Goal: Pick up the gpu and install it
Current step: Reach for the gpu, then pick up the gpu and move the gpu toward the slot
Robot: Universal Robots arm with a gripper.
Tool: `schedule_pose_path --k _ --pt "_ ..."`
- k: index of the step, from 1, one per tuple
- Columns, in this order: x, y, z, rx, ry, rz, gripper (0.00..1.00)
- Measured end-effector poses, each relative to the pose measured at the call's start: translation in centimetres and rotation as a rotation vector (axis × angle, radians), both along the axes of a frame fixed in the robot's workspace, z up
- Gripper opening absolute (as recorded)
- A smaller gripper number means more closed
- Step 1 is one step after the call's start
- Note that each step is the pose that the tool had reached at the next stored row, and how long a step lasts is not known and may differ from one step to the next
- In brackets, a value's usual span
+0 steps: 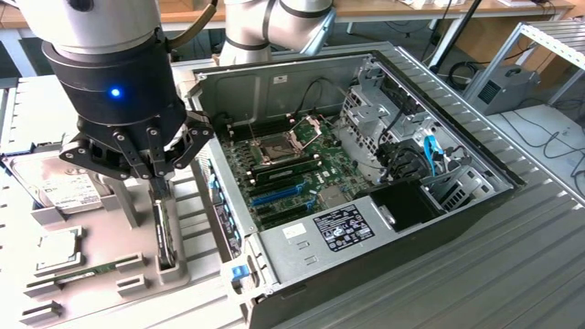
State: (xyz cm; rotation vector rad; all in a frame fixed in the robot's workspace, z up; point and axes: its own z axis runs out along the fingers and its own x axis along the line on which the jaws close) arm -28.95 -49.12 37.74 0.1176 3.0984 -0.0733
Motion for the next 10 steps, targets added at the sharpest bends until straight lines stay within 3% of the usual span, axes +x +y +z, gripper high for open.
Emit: schedule_pose_path --k 2,4,10 --pt "0.0 0.0 -0.01 0.0003 -0.0001 0.0 0.11" --pt "0.0 -0.1 -0.01 -0.0034 -0.0001 0.0 0.11" --pt "0.0 -0.1 -0.01 -0.0034 -0.0001 0.0 0.11"
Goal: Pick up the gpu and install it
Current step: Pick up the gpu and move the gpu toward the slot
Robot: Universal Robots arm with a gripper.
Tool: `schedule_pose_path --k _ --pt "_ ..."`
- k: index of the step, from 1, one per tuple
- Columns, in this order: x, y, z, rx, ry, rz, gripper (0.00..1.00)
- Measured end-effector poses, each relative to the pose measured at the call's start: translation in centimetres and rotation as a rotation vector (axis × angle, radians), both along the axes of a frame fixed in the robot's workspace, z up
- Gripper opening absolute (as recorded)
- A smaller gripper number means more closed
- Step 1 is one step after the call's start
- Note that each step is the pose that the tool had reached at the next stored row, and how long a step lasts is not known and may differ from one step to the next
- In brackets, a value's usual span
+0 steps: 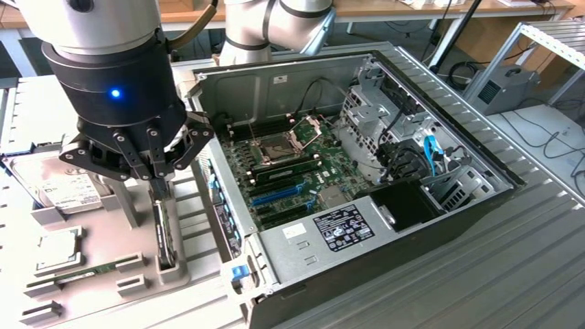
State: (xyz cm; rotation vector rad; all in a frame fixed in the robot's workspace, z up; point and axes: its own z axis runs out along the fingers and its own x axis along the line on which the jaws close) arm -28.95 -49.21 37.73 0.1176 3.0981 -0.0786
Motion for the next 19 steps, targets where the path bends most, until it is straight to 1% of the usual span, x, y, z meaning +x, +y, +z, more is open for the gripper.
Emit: schedule_pose_path --k 5,7,8,10,13,14,15,16,17,18,19 --pt "0.0 0.0 0.0 0.0 0.0 0.0 0.11" --pt "0.0 0.0 0.0 0.0 0.0 0.0 0.24" --pt "0.0 0.0 0.0 0.0 0.0 0.0 0.24" --pt "0.0 0.0 0.0 0.0 0.0 0.0 0.36" --pt "0.0 0.0 0.0 0.0 0.0 0.0 0.36" --pt "0.0 0.0 0.0 0.0011 0.0001 0.0 0.36" --pt "0.0 0.0 0.0 0.0068 0.0 0.0 0.36" --pt "0.0 -0.01 0.0 0.0183 -0.0001 0.0 0.36" --pt "0.0 -0.01 0.0 0.0346 -0.0001 0.0 0.36" --pt "0.0 0.0 0.0 0.0544 0.0 0.0 0.36" --pt "0.0 0.0 -0.01 0.0721 -0.0001 0.0 0.36"
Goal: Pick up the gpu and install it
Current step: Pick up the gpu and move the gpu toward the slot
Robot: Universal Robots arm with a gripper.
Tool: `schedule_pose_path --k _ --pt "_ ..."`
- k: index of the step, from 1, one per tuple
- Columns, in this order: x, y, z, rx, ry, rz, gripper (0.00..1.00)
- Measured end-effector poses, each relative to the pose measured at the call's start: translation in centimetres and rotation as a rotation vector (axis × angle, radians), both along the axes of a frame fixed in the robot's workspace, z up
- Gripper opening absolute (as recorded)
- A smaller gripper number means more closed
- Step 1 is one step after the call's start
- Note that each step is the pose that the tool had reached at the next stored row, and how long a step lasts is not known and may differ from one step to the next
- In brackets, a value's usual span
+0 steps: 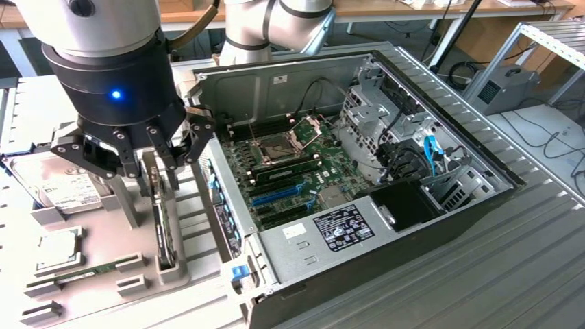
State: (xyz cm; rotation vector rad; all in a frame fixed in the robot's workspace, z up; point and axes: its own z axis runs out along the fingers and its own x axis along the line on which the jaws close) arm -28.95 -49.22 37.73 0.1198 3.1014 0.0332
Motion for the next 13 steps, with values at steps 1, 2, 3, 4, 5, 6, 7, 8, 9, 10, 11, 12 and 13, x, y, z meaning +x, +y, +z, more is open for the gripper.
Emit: schedule_pose_path --k 1,2,3,4,5,6,7,8,9,10,11,12,13 --pt "0.0 0.0 0.01 0.0094 0.0001 0.0 0.36" --pt "0.0 0.0 0.01 0.0099 0.0001 0.0 0.36" --pt "0.0 0.0 0.01 0.01 0.0002 0.0 0.36" --pt "0.0 0.0 0.01 0.01 0.0002 0.0 0.36" --pt "0.0 0.0 0.01 0.01 0.0001 0.0 0.36" --pt "0.0 0.0 0.0 0.01 0.0002 0.0 0.36" --pt "-0.01 0.0 -0.02 0.01 0.0002 0.0 0.36" --pt "-0.01 0.0 -0.04 0.0101 0.0001 0.0 0.36" --pt "-0.02 0.0 -0.07 0.0101 0.0001 0.0 0.36" --pt "-0.04 0.0 -0.12 0.0101 0.0 0.0 0.36" --pt "-0.06 0.0 -0.16 0.01 0.0001 0.0 0.36" --pt "-0.07 0.0 -0.22 0.01 0.0001 0.0 0.36" --pt "-0.09 0.0 -0.26 0.01 0.0001 0.0 0.36"
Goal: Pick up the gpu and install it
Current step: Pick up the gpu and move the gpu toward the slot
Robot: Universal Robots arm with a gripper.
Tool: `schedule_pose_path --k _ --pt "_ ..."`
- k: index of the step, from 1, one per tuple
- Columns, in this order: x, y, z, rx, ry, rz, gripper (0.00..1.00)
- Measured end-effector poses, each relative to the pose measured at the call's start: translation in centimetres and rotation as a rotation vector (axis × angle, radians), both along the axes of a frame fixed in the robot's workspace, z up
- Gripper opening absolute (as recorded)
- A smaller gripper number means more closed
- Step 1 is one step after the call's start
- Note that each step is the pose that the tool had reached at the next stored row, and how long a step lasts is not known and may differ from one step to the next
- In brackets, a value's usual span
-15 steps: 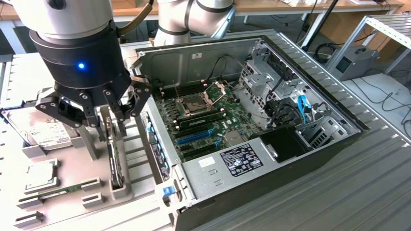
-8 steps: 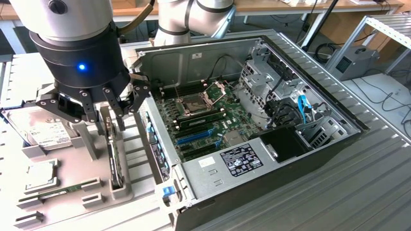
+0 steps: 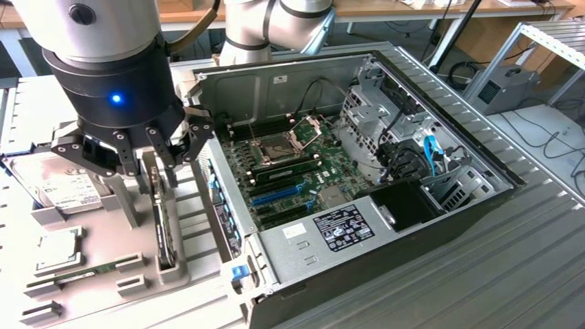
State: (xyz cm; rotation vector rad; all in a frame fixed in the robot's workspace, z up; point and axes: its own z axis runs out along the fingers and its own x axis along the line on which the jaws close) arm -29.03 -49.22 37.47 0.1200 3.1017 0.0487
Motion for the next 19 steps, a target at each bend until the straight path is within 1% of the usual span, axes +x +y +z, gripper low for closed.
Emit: schedule_pose_path --k 19 --pt "-0.15 0.0 -1.0 0.0 0.0 0.0 0.36"
